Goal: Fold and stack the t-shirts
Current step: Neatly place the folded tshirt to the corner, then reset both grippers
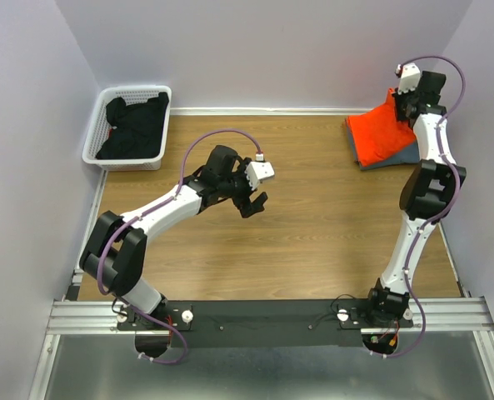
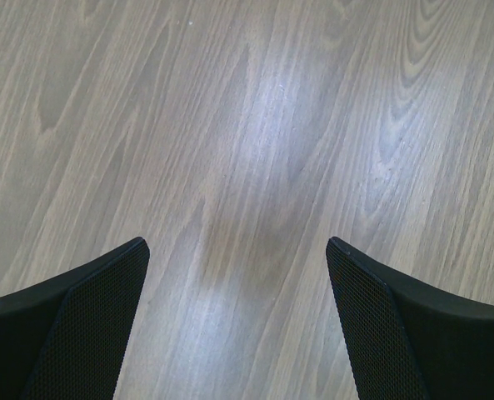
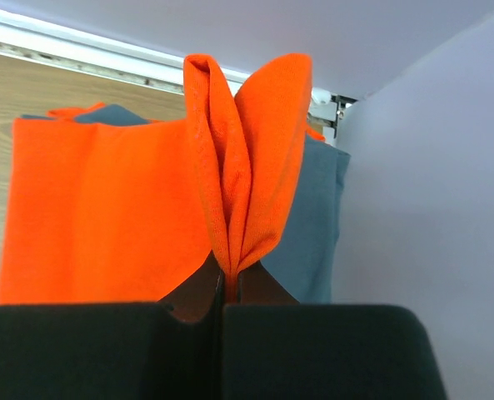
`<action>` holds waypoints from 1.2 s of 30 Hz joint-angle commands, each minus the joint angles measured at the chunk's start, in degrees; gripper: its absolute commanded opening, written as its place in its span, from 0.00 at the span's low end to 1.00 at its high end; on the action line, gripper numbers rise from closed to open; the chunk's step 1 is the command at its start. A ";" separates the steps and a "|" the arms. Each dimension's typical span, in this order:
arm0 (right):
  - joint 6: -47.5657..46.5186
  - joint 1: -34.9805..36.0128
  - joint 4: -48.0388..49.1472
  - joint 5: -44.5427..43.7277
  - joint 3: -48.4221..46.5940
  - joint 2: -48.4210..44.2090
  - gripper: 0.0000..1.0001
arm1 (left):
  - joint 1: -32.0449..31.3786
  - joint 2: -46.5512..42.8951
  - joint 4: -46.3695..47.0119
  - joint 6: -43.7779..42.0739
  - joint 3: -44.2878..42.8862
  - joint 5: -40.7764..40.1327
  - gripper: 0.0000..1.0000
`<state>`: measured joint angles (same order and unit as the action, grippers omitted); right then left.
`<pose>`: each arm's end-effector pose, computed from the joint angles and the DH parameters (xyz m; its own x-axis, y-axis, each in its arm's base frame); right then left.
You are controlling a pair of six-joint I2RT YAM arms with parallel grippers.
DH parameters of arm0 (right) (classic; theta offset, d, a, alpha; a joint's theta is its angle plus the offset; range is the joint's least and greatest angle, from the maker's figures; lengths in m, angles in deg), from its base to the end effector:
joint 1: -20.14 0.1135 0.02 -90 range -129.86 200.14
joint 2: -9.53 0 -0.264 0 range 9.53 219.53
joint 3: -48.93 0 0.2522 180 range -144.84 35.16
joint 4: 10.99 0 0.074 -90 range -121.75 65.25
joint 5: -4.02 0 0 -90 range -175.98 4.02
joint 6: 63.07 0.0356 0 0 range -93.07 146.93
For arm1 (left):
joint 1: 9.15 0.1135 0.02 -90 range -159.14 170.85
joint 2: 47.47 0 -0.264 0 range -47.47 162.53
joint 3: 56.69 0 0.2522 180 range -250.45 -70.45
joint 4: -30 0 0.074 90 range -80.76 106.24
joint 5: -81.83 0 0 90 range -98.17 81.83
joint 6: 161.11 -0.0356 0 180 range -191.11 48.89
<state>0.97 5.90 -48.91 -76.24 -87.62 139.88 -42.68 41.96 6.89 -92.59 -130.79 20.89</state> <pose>0.5195 -0.1256 0.2846 -0.5033 -0.3174 -0.8037 -0.1305 0.9474 -0.2924 0.2763 -0.2038 0.2455 -0.1893 0.5094 -0.8394 0.9342 0.3567 0.0058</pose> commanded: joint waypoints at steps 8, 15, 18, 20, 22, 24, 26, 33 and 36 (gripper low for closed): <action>-4.80 -2.28 1.13 -1.56 -4.83 6.24 0.04 | 0.23 -0.04 -2.17 -1.64 -1.80 3.55 0.95; -3.32 -2.37 2.01 -7.45 -8.43 7.74 0.85 | 1.80 -0.39 -3.84 -0.50 -3.82 3.90 0.95; -1.64 -2.37 2.01 -6.93 -10.55 6.07 0.93 | 3.74 -1.01 -5.25 -0.06 -4.62 7.14 0.95; -0.60 -2.28 2.02 -4.38 -10.46 3.09 1.00 | 6.01 -2.59 -4.81 0.73 -4.44 8.55 0.95; 0.29 -2.37 1.93 -2.27 -9.59 0.89 1.00 | 7.52 -4.60 -3.85 1.52 -4.44 8.04 0.95; 1.69 -2.37 1.84 -0.35 -6.96 -2.89 1.00 | 9.54 -6.01 -2.79 4.24 -4.70 6.37 0.95; 2.74 -2.20 1.58 0.89 -4.58 -7.18 1.00 | 10.94 -7.25 -2.61 7.05 -6.45 1.45 0.95; 7.14 -1.23 -2.28 9.41 7.11 -20.64 1.00 | 14.46 -9.88 -8.58 4.87 -12.61 -1.11 0.95; 8.55 0.26 -8.87 11.17 10.27 -25.74 1.00 | 15.34 -11.29 -10.34 4.42 -12.44 -2.60 0.95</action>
<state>6.24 4.72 -49.87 -70.51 -80.97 118.92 -28.26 32.86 0.49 -87.98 -142.57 21.31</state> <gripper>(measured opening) 0.998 0.949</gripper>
